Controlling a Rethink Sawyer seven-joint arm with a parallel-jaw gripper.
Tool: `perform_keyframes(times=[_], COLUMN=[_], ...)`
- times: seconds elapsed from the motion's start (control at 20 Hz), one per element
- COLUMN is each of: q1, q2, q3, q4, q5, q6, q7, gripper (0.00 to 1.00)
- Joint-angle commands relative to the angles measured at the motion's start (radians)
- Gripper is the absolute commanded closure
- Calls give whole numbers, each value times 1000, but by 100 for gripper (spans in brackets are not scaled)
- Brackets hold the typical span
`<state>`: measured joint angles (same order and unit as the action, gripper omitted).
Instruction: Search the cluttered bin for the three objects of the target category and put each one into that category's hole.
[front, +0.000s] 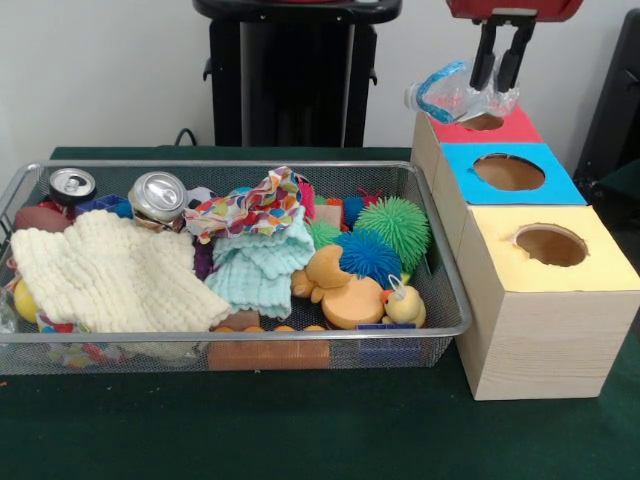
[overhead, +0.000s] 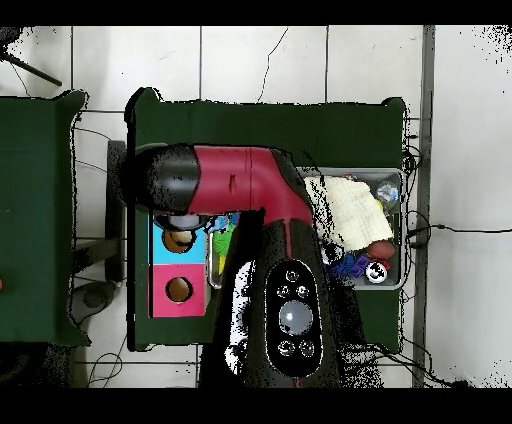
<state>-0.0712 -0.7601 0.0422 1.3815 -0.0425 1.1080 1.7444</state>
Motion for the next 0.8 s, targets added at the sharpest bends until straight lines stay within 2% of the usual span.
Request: perform_keyframes(times=[0.05,0.15,0.55,0.8], q1=[0,5,40,51], q2=[103,117,109,102], q3=[80,81,72,60], q4=[-167,-176,-82,-40], q5=[29,38,127,163], q6=[184,165,24,-27], q7=[125,133,200,196], gripper=[100,100,100,100])
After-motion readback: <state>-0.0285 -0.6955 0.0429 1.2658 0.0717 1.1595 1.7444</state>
